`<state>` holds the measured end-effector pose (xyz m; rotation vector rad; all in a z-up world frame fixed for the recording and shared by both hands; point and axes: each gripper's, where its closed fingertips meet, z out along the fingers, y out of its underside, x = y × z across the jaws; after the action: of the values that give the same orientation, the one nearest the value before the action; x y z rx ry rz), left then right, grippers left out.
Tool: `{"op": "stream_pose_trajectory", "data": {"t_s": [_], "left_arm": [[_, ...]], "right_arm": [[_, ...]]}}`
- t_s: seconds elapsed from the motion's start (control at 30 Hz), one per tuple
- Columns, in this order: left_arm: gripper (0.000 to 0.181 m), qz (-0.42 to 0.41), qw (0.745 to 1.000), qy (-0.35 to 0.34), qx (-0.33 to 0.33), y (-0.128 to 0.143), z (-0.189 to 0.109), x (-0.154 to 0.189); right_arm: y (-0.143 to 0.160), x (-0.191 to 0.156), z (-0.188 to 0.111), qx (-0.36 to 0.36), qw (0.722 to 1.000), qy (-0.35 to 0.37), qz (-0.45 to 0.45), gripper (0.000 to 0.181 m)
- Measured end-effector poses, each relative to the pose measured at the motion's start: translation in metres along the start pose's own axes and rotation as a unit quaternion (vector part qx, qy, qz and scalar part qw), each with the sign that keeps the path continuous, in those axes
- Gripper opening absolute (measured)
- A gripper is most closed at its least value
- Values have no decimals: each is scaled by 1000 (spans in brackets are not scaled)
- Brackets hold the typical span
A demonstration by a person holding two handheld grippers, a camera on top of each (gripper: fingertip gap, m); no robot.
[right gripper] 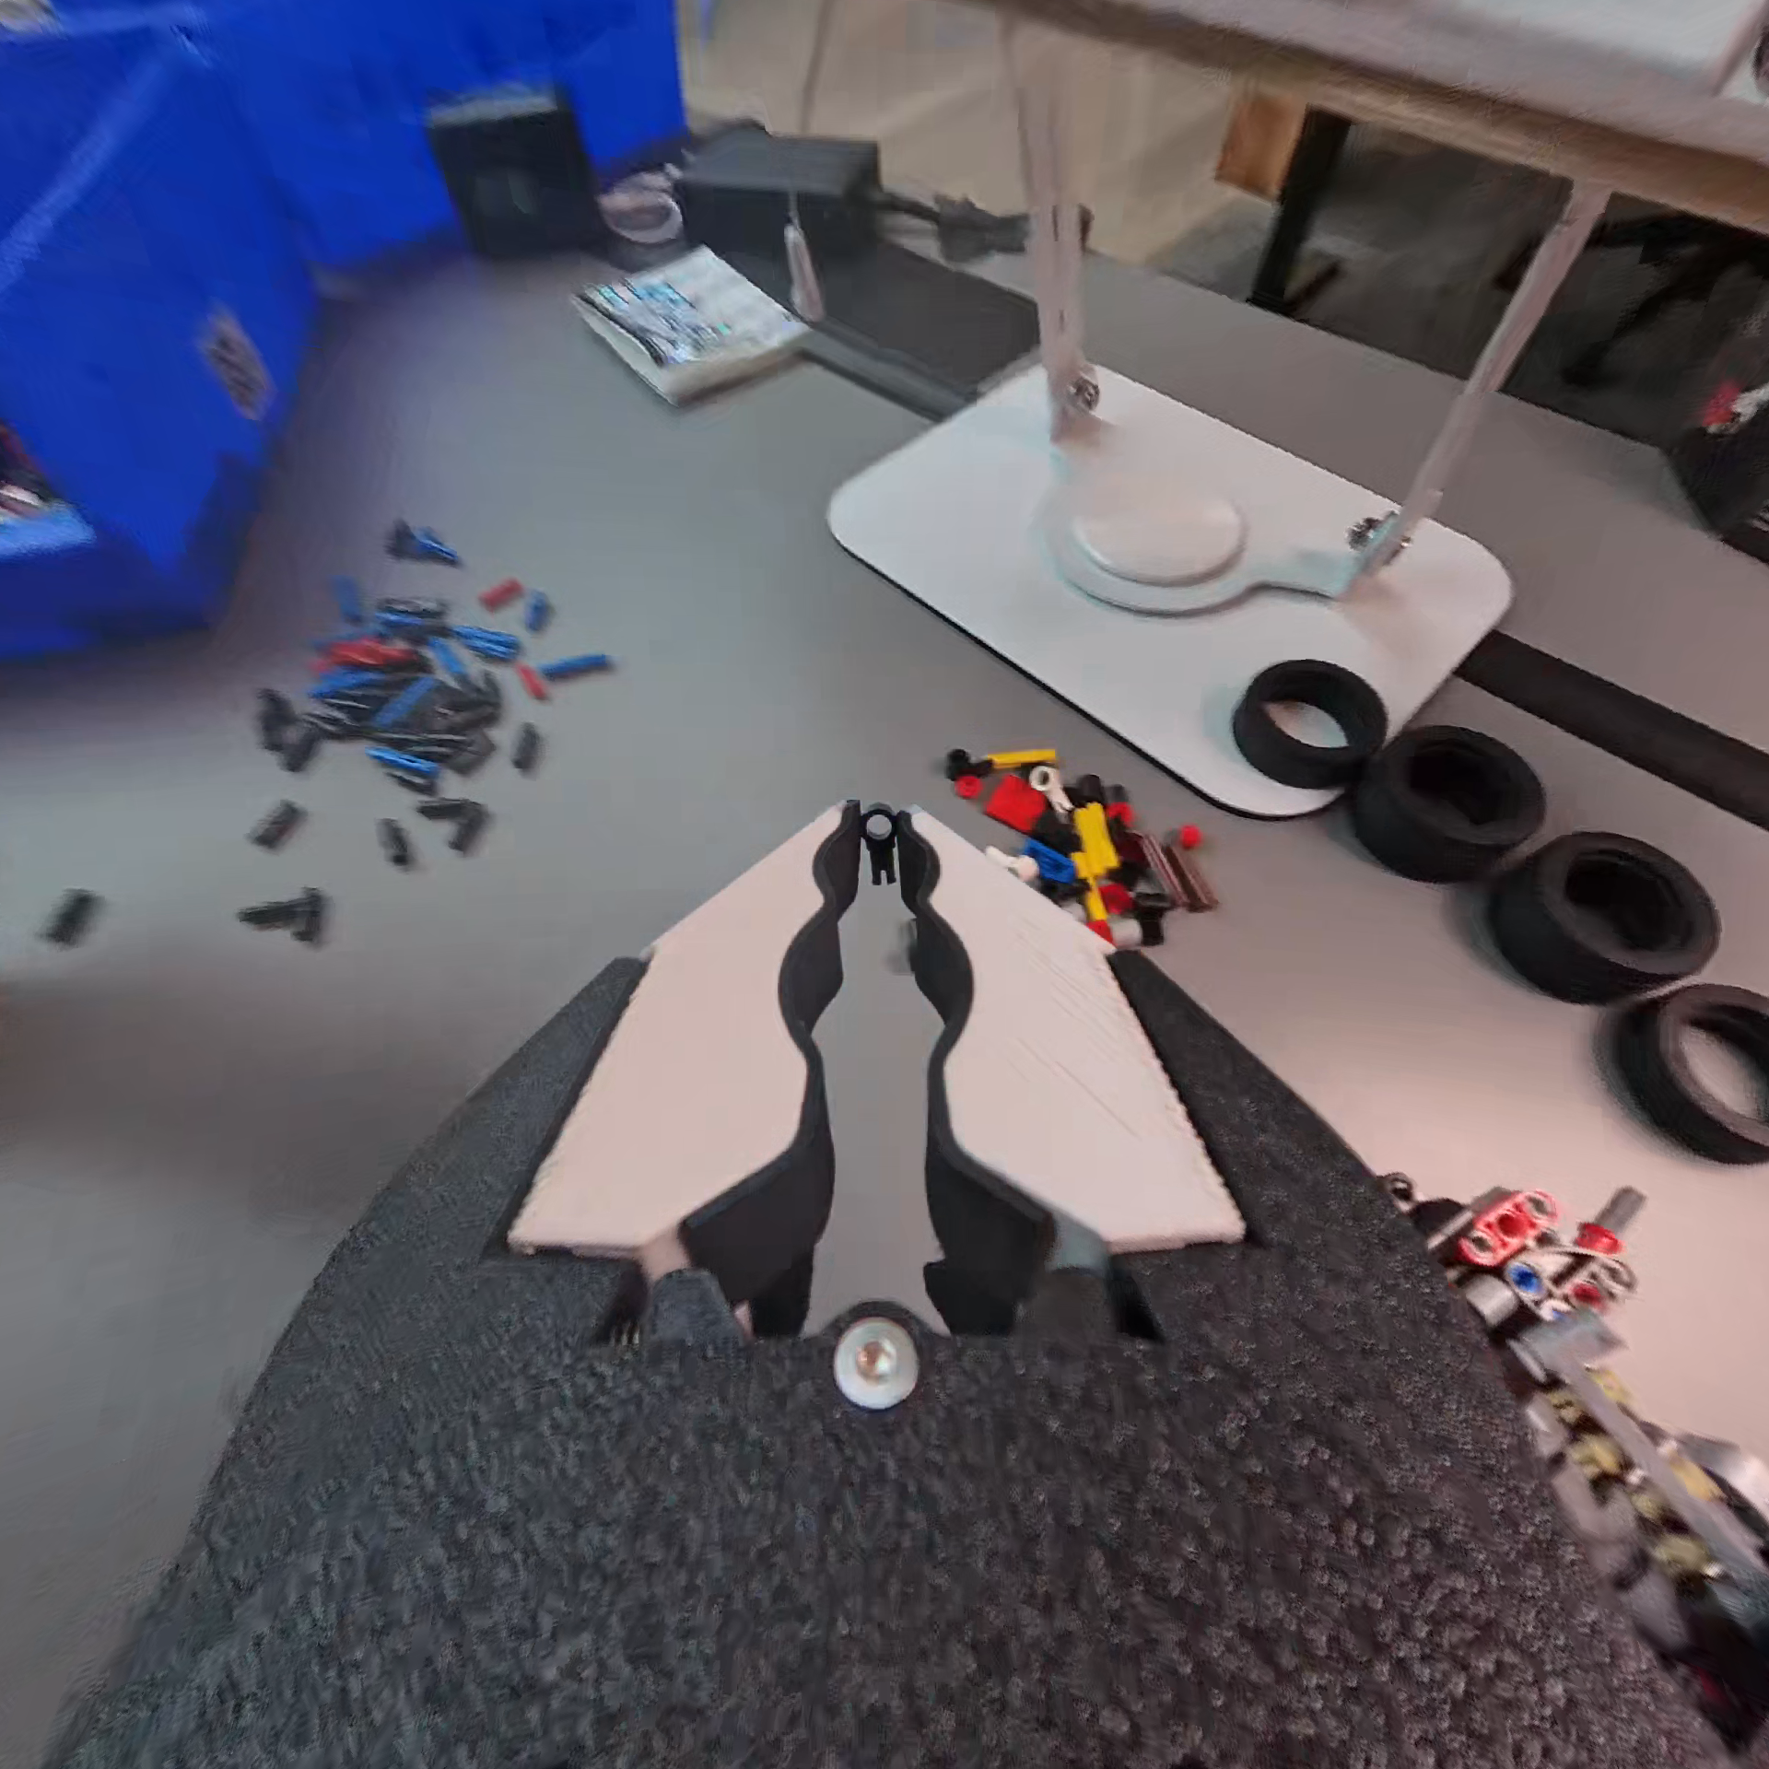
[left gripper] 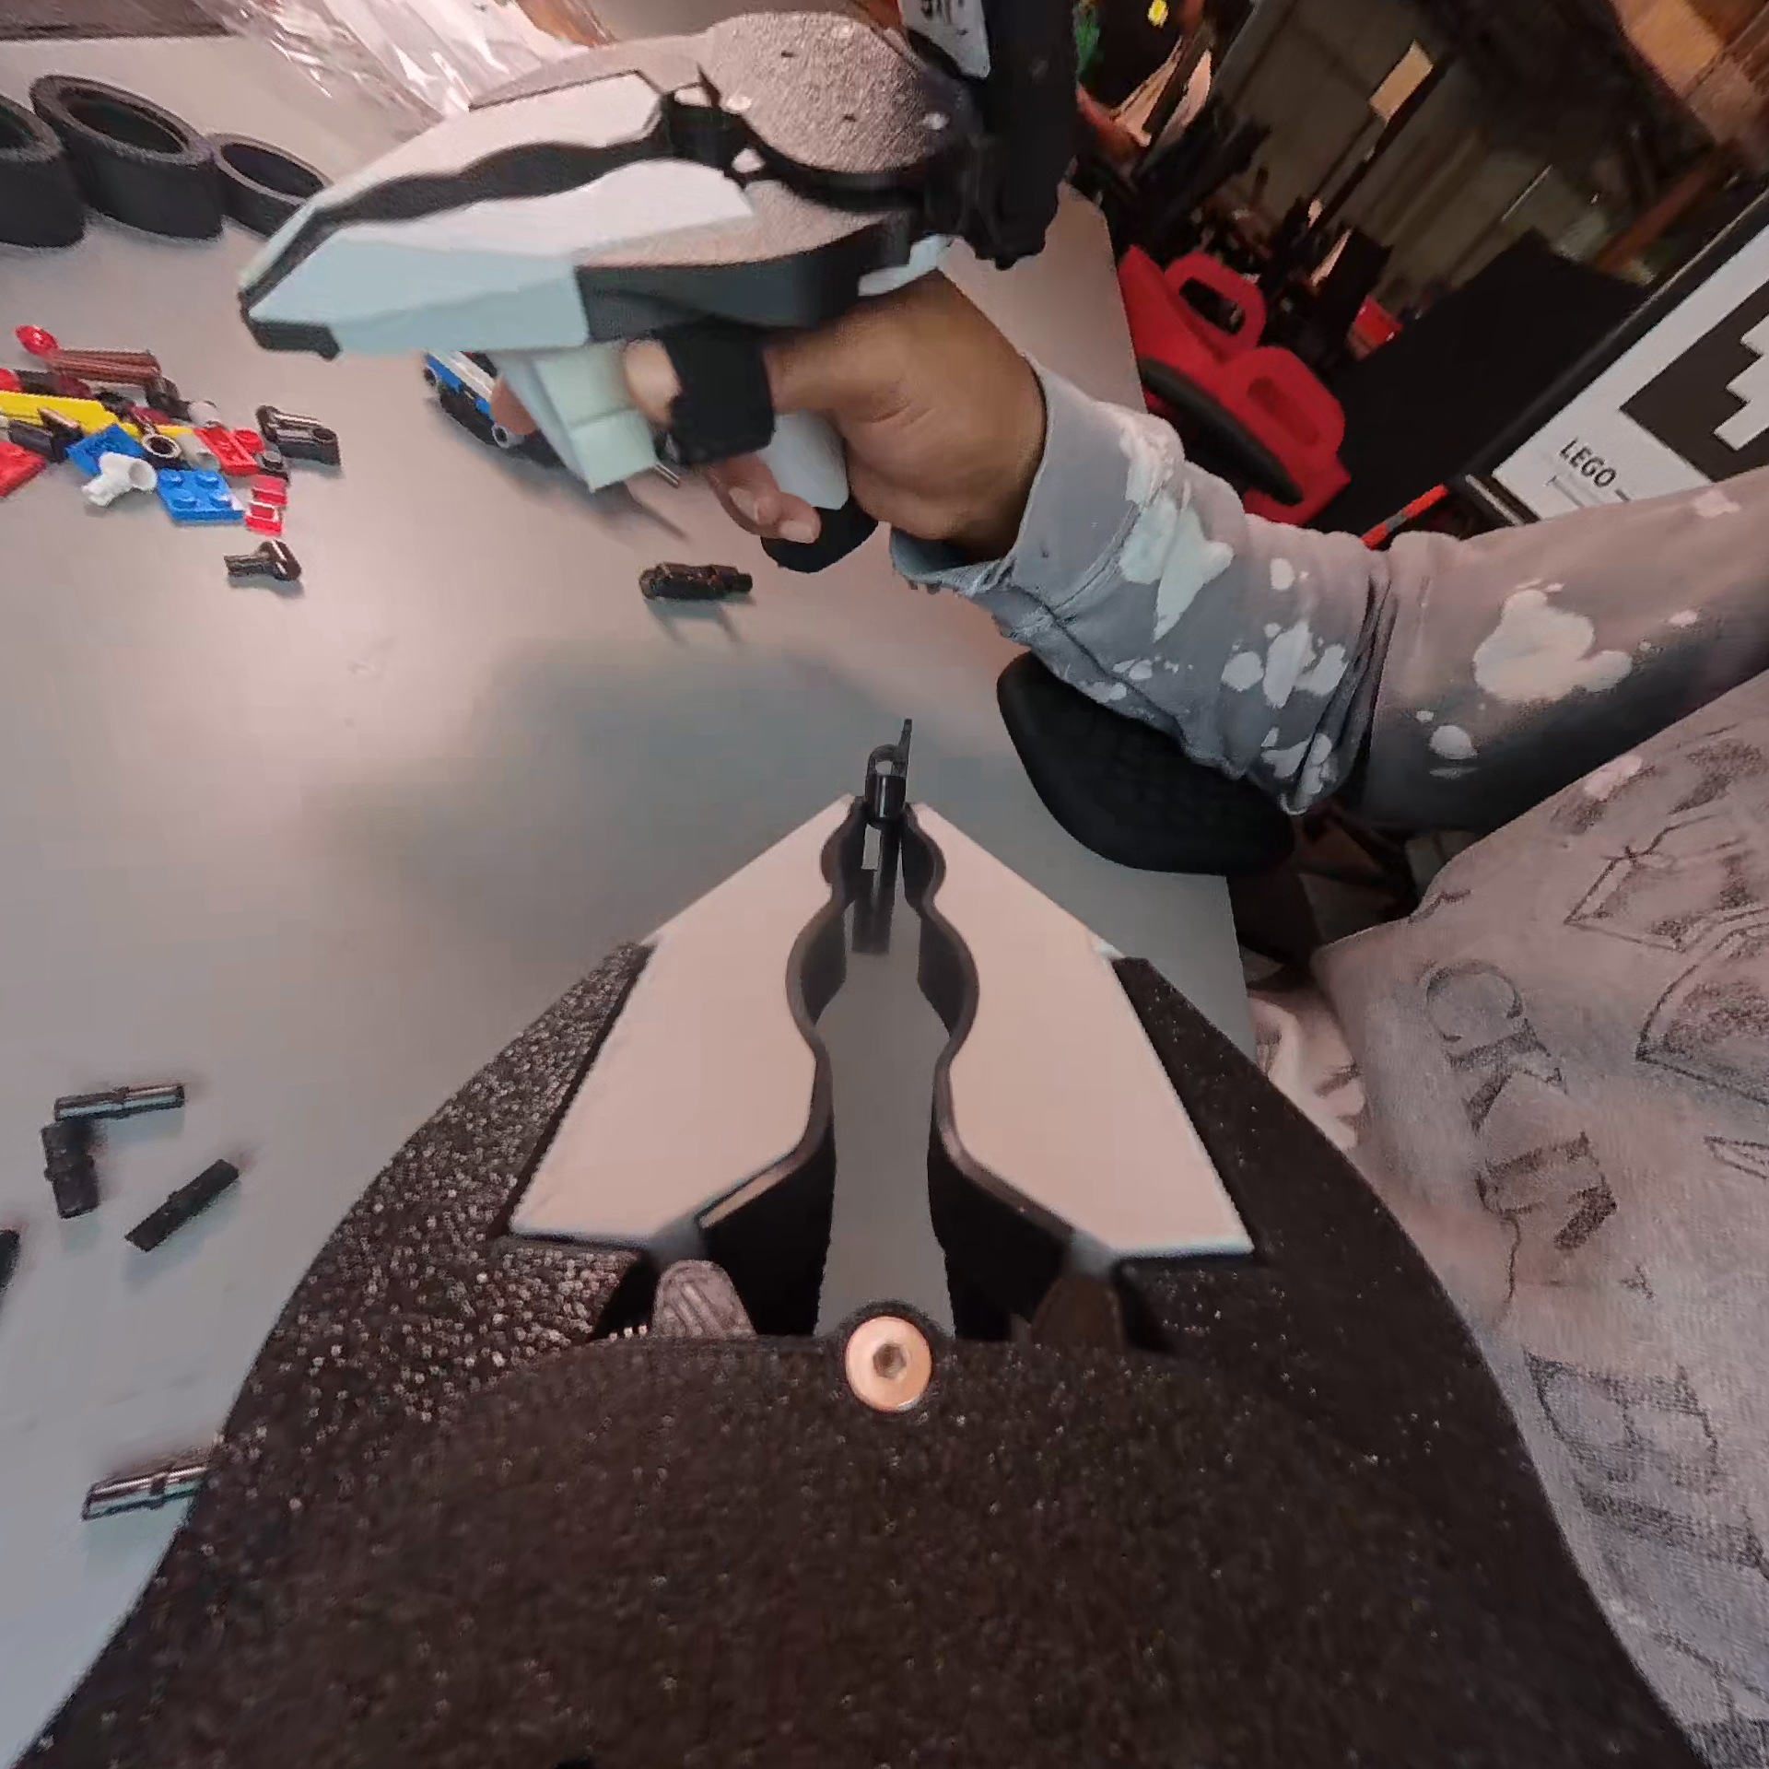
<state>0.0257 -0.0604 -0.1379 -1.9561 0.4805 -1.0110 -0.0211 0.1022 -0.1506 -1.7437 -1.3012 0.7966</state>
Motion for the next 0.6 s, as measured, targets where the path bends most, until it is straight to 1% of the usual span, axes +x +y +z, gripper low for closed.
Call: {"op": "stream_pose_trajectory", "data": {"t_s": [0.03,0.13,0.2,0.23,0.27,0.33,0.37,0.4,0.43,0.47,0.53,0.57,0.6], "left_arm": [[5,-6,1000,-3,12,-3,-1,-3],[5,-27,999,-19,41,-5,-7,-14],[5,-36,997,-22,61,-10,-14,-17],[5,-35,997,-27,68,-12,-17,-19],[5,-32,996,-34,69,-12,-20,-22],[5,-22,996,-48,66,-12,-24,-25],[5,-17,996,-50,65,-12,-25,-24],[5,-11,997,-51,63,-13,-25,-24],[5,-2,997,-55,59,-13,-25,-23],[5,10,997,-60,52,-11,-24,-23],[5,43,996,-75,33,-7,-21,-23],[5,59,995,-80,25,-5,-19,-22],[5,72,994,-80,19,-4,-18,-20]], "right_arm": [[4,7,9,-26,999,23,-15,7],[14,17,36,-74,996,45,-33,7],[25,31,47,-107,990,72,-51,8],[28,33,49,-110,990,72,-51,11],[26,31,49,-99,992,65,-47,16],[11,23,42,-55,997,36,-44,31],[-2,10,35,-21,999,-1,-42,35],[-15,-11,24,12,997,-65,-39,33],[-26,-39,9,39,987,-154,-38,30],[-34,-65,-8,56,970,-233,-32,29],[-33,-115,-44,54,923,-378,-40,29],[-28,-131,-55,48,908,-412,-54,29],[-21,-143,-59,39,899,-429,-78,28]]}}
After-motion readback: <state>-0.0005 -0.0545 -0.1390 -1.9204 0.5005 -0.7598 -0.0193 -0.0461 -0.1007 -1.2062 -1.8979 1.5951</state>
